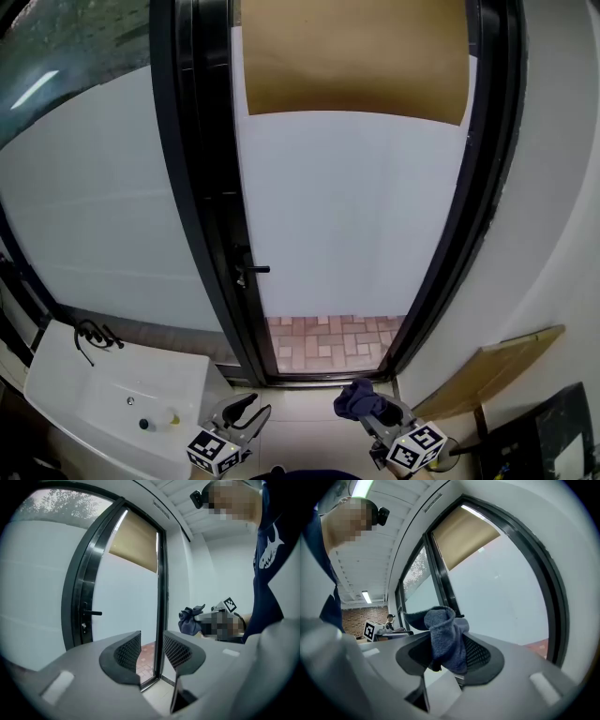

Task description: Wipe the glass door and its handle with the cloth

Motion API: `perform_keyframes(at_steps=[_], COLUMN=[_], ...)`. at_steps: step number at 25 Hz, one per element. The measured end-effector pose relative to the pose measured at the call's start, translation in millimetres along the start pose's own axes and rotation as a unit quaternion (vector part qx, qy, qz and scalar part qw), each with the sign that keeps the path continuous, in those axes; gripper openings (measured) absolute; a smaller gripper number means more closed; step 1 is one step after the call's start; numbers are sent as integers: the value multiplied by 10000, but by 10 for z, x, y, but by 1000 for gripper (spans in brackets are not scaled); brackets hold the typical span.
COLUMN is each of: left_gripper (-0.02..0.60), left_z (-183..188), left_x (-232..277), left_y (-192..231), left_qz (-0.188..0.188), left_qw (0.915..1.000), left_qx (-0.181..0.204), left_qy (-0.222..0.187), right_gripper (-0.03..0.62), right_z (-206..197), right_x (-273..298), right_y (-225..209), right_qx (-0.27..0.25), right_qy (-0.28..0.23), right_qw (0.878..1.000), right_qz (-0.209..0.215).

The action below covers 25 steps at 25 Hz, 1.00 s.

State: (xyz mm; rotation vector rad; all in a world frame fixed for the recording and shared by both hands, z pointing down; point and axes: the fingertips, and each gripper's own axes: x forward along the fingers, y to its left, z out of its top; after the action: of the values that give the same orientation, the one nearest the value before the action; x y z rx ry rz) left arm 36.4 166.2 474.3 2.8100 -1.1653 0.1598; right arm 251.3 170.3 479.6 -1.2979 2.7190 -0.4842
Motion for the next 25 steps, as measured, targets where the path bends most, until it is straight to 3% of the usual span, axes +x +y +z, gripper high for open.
perform_keyframes(at_steps=[9, 25], left_gripper=[141, 141], left_z=[-65, -33], left_x=[-35, 627], left_y=[147, 1311], left_qz=[291, 153], left_qw=[9995, 9998], left_qx=[-111, -87], left_qy=[34, -136], right_gripper=[172, 172], right_z=[-15, 395], right_x=[178, 1490], right_y=[-70, -362], right_qx=[-43, -573], right_qy=[75, 52], right_qw=[9998, 9976], right_qz=[183, 374])
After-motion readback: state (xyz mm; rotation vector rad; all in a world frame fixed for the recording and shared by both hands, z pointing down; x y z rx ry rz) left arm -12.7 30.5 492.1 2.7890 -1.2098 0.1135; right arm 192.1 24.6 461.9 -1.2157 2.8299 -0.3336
